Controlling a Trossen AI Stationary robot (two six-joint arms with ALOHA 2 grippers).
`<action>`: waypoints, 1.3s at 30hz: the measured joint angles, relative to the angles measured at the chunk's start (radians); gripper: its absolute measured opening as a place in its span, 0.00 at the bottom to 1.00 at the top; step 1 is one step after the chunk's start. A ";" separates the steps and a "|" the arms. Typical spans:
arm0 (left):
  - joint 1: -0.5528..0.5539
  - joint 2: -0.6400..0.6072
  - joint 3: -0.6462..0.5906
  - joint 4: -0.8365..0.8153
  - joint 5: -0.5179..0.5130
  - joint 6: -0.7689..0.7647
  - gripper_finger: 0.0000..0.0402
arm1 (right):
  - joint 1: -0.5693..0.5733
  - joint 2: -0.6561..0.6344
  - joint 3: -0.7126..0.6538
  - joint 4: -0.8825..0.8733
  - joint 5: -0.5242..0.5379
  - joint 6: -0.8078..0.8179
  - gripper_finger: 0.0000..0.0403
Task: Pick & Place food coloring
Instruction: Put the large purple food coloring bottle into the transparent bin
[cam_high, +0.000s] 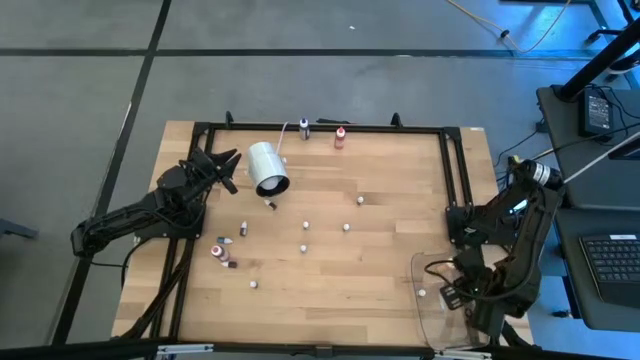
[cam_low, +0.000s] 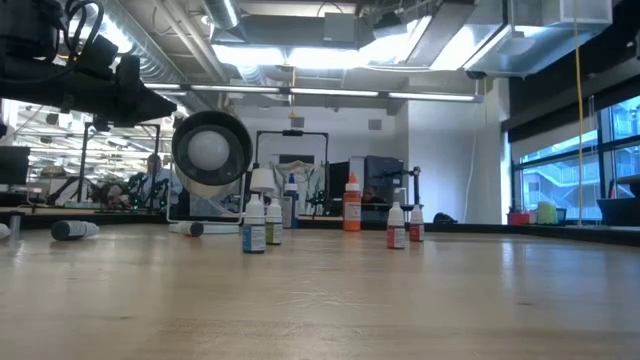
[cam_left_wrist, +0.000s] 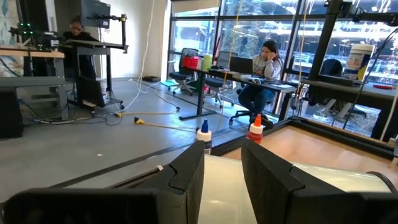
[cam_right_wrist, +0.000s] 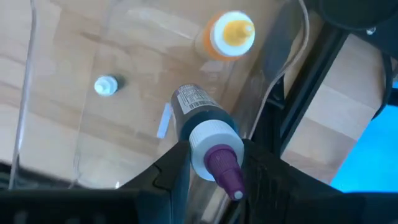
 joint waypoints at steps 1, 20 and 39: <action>0.000 0.000 0.000 0.000 0.000 0.000 0.26 | -0.001 0.008 0.000 -0.002 -0.001 0.000 0.33; 0.000 0.000 0.000 0.000 0.000 -0.008 0.26 | -0.018 0.124 0.000 -0.019 -0.032 -0.005 0.33; 0.000 0.000 0.000 0.000 0.000 -0.008 0.26 | -0.018 0.143 0.000 -0.011 -0.061 -0.006 0.33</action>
